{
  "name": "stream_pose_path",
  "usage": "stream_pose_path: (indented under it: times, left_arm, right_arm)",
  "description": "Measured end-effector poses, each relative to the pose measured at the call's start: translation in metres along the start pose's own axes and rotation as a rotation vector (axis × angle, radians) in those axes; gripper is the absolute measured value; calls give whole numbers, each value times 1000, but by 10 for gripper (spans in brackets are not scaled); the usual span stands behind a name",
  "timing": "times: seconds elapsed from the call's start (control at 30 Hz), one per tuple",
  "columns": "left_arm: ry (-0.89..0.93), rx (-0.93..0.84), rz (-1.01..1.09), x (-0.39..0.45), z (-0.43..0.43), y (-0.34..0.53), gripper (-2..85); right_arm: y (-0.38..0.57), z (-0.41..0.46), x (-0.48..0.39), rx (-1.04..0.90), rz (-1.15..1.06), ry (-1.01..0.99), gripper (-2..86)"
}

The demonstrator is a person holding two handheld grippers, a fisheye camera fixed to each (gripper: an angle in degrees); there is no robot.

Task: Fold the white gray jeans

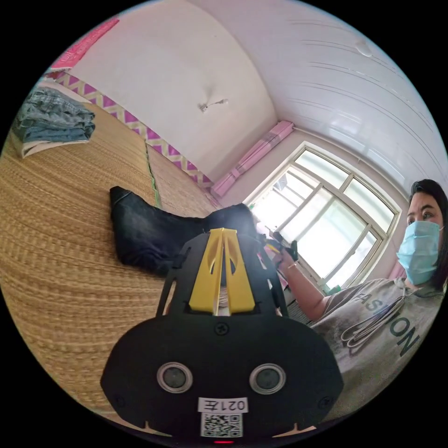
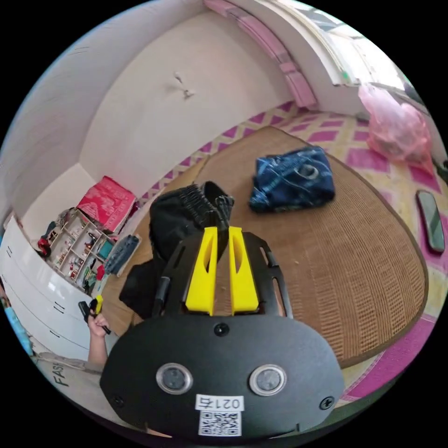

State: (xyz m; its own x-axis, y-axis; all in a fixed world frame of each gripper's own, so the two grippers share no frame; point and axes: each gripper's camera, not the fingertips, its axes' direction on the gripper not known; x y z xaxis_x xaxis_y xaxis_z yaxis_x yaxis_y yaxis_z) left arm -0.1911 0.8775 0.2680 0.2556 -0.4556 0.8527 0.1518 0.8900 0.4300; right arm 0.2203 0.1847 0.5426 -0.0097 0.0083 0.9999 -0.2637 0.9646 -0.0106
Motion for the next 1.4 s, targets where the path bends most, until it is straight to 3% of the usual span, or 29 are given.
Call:
stream_pose_path:
  times: [0.1, 0.23, 0.33, 0.43, 0.5, 0.6, 0.67, 0.8, 1.0, 1.17, 1.4]
  left_arm:
    - [19, -69, 14, 22, 52, -15, -9]
    - [-23, -201, 90, 68, 118, -35, -9]
    - [-60, -289, 165, 100, 164, -48, -9]
    - [-164, -377, 301, 139, 214, -57, -7]
    - [-286, -411, 412, 165, 244, -61, -3]
    - [-398, -490, 548, 197, 297, -67, 28]
    - [-424, -565, 565, 208, 336, -75, 84]
    - [-422, -678, 532, 210, 382, -85, 101]
    - [-443, -782, 569, 220, 422, -87, 96]
    - [-568, -865, 700, 230, 440, -68, 101]
    - [-600, -949, 720, 211, 436, -54, 84]
  right_arm:
    - [63, 7, 86, -106, 155, -58, 44]
    - [122, -63, 100, 146, 224, -71, 9]
    - [138, -83, 51, 210, 31, -147, -2]
    - [137, -50, -36, 68, -235, -150, -3]
    - [152, -8, -127, 15, -521, 74, 0]
    - [178, 62, -206, -20, -742, 334, 20]
    - [180, 107, -228, -128, -744, 337, 76]
    - [189, 188, -241, -392, -689, 358, 89]
    - [203, 193, -224, -402, -555, 188, 85]
    - [229, 200, -244, -395, -590, 235, 86]
    - [252, 205, -255, -402, -576, 221, 86]
